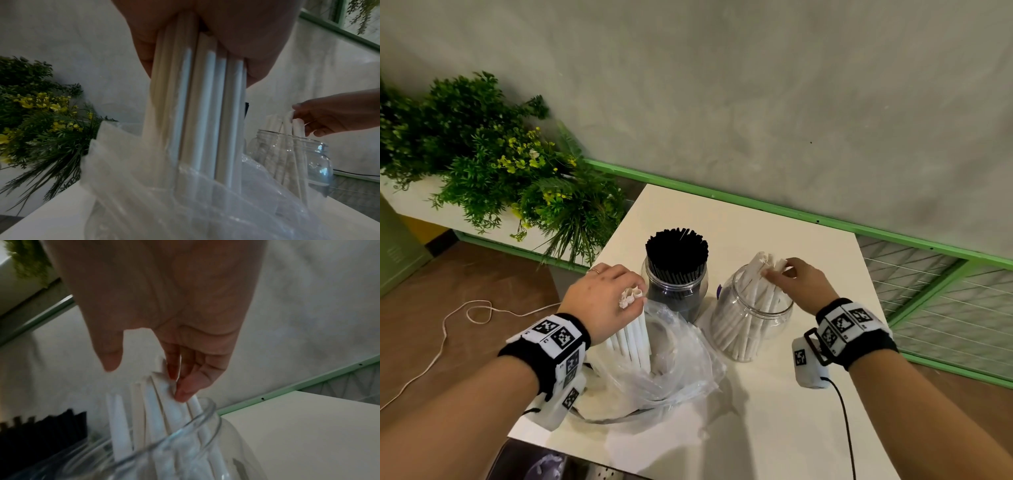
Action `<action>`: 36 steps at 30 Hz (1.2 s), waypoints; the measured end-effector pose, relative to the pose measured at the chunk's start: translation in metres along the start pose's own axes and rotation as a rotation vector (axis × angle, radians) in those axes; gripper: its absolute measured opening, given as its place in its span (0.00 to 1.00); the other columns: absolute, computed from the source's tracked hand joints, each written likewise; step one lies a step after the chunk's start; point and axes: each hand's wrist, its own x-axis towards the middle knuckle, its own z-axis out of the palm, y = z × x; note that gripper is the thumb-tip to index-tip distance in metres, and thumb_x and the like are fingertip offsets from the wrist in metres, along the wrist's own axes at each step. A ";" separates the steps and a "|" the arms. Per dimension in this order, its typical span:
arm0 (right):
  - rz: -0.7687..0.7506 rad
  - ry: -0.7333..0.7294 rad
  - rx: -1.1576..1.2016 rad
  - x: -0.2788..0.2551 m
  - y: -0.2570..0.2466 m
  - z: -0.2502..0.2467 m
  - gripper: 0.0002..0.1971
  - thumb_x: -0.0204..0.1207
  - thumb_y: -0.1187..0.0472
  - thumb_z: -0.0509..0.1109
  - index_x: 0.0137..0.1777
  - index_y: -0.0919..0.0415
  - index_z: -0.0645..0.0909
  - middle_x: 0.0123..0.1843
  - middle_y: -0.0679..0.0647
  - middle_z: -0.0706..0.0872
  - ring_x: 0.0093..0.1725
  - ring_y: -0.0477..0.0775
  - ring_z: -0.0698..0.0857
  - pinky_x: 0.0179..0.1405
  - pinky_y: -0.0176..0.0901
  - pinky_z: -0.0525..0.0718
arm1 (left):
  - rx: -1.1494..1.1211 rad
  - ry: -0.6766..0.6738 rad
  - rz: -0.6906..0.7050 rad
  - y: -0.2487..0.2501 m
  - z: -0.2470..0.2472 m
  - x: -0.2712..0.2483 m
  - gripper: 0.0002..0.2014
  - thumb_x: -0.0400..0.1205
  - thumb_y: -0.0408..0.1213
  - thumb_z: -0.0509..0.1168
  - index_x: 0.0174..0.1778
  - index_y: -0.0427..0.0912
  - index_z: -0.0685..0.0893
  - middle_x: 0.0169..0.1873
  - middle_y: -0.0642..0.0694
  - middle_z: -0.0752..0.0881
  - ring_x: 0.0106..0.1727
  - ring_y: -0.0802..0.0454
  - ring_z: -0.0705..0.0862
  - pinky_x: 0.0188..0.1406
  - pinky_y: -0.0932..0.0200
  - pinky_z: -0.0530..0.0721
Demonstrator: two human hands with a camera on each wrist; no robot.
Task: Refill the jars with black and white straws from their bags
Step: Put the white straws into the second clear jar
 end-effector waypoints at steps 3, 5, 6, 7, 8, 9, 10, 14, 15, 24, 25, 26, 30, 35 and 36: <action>-0.009 0.069 -0.180 -0.002 -0.008 0.017 0.29 0.68 0.38 0.75 0.57 0.58 0.72 0.48 0.51 0.81 0.47 0.54 0.80 0.44 0.46 0.78 | 0.005 0.002 0.004 0.000 0.000 0.000 0.12 0.74 0.55 0.56 0.45 0.58 0.81 0.42 0.58 0.83 0.45 0.49 0.78 0.45 0.55 0.80; -0.003 0.129 -0.241 -0.002 -0.009 0.031 0.35 0.65 0.33 0.74 0.60 0.57 0.68 0.51 0.53 0.82 0.48 0.57 0.82 0.45 0.50 0.82 | 0.007 0.008 0.007 0.000 0.000 0.000 0.12 0.74 0.55 0.56 0.45 0.57 0.82 0.41 0.58 0.83 0.44 0.49 0.78 0.45 0.56 0.78; -0.008 0.157 -0.257 -0.003 -0.010 0.037 0.38 0.63 0.30 0.72 0.62 0.57 0.66 0.54 0.54 0.81 0.50 0.59 0.83 0.46 0.51 0.82 | 0.006 0.011 0.006 0.000 0.000 0.000 0.12 0.74 0.55 0.56 0.45 0.57 0.82 0.41 0.58 0.83 0.44 0.50 0.77 0.45 0.56 0.78; -0.018 0.185 -0.265 -0.003 -0.010 0.044 0.41 0.63 0.29 0.71 0.65 0.57 0.65 0.58 0.54 0.80 0.53 0.60 0.83 0.48 0.51 0.82 | 0.005 0.013 0.004 0.000 0.000 0.000 0.12 0.74 0.55 0.56 0.45 0.58 0.82 0.41 0.58 0.83 0.44 0.50 0.77 0.44 0.57 0.77; -0.026 0.205 -0.271 -0.004 -0.011 0.049 0.43 0.63 0.28 0.71 0.67 0.57 0.64 0.60 0.55 0.79 0.56 0.61 0.83 0.49 0.51 0.82 | 0.004 0.016 0.004 0.000 0.000 0.000 0.12 0.74 0.55 0.56 0.45 0.58 0.82 0.41 0.59 0.83 0.44 0.50 0.77 0.44 0.57 0.77; -0.031 0.216 -0.271 -0.004 -0.012 0.053 0.43 0.63 0.29 0.70 0.69 0.57 0.63 0.62 0.55 0.78 0.58 0.61 0.82 0.50 0.51 0.82 | 0.006 0.017 0.004 -0.001 0.001 -0.001 0.12 0.74 0.55 0.56 0.45 0.58 0.82 0.41 0.59 0.82 0.43 0.50 0.77 0.44 0.57 0.78; -0.033 0.222 -0.271 -0.005 -0.014 0.056 0.43 0.64 0.30 0.71 0.70 0.58 0.63 0.64 0.55 0.77 0.59 0.61 0.82 0.51 0.51 0.81 | 0.009 0.019 0.006 -0.001 0.001 -0.001 0.12 0.74 0.55 0.57 0.45 0.58 0.82 0.41 0.59 0.82 0.43 0.50 0.77 0.43 0.57 0.78; -0.069 0.255 -0.254 0.001 -0.014 0.068 0.35 0.70 0.38 0.64 0.68 0.62 0.65 0.61 0.58 0.75 0.55 0.62 0.81 0.50 0.52 0.82 | 0.018 0.029 0.009 -0.001 0.002 0.000 0.12 0.74 0.55 0.57 0.45 0.57 0.82 0.40 0.59 0.82 0.43 0.49 0.77 0.42 0.56 0.79; -0.093 0.270 -0.236 0.002 -0.013 0.070 0.32 0.72 0.41 0.63 0.67 0.64 0.67 0.61 0.60 0.76 0.54 0.63 0.81 0.50 0.53 0.82 | 0.018 0.032 0.010 -0.001 0.002 0.000 0.12 0.74 0.55 0.57 0.45 0.57 0.82 0.40 0.59 0.83 0.43 0.49 0.77 0.43 0.56 0.79; -0.225 0.206 -0.046 0.005 0.006 0.028 0.19 0.81 0.64 0.64 0.71 0.65 0.68 0.53 0.64 0.82 0.54 0.66 0.81 0.46 0.43 0.70 | 0.004 0.025 -0.011 -0.003 0.001 -0.002 0.12 0.74 0.56 0.56 0.45 0.57 0.82 0.41 0.59 0.83 0.44 0.49 0.78 0.40 0.56 0.81; -0.253 0.211 -0.037 0.008 0.005 0.019 0.19 0.81 0.65 0.64 0.71 0.64 0.69 0.50 0.63 0.83 0.52 0.65 0.81 0.46 0.45 0.71 | 0.005 0.025 -0.011 -0.003 0.001 -0.002 0.13 0.74 0.56 0.56 0.45 0.57 0.82 0.41 0.59 0.83 0.43 0.49 0.78 0.40 0.56 0.81; -0.267 0.208 -0.039 0.011 0.004 0.011 0.19 0.81 0.66 0.64 0.71 0.63 0.69 0.49 0.61 0.83 0.51 0.64 0.81 0.47 0.46 0.74 | 0.005 0.025 -0.010 -0.002 0.001 -0.001 0.13 0.74 0.56 0.56 0.45 0.57 0.82 0.41 0.59 0.83 0.43 0.49 0.78 0.40 0.56 0.80; -0.247 0.183 -0.095 0.024 0.006 -0.006 0.16 0.79 0.68 0.66 0.66 0.60 0.75 0.52 0.59 0.83 0.50 0.59 0.80 0.47 0.42 0.73 | 0.002 0.019 -0.009 -0.001 0.000 0.000 0.14 0.74 0.56 0.56 0.45 0.56 0.83 0.41 0.58 0.84 0.43 0.48 0.78 0.42 0.56 0.79; -0.444 0.341 -0.328 0.019 0.029 0.006 0.20 0.70 0.73 0.75 0.63 0.64 0.82 0.61 0.62 0.78 0.58 0.66 0.75 0.60 0.53 0.76 | 0.010 0.011 -0.011 -0.001 -0.001 0.000 0.14 0.74 0.56 0.55 0.45 0.57 0.83 0.41 0.58 0.83 0.43 0.49 0.78 0.42 0.57 0.77; -0.462 0.378 -0.356 0.017 0.033 0.009 0.23 0.69 0.73 0.76 0.65 0.64 0.80 0.63 0.63 0.78 0.58 0.67 0.75 0.60 0.57 0.78 | 0.015 0.008 -0.011 -0.001 -0.001 0.000 0.14 0.74 0.56 0.55 0.45 0.57 0.83 0.41 0.58 0.83 0.44 0.49 0.78 0.42 0.58 0.76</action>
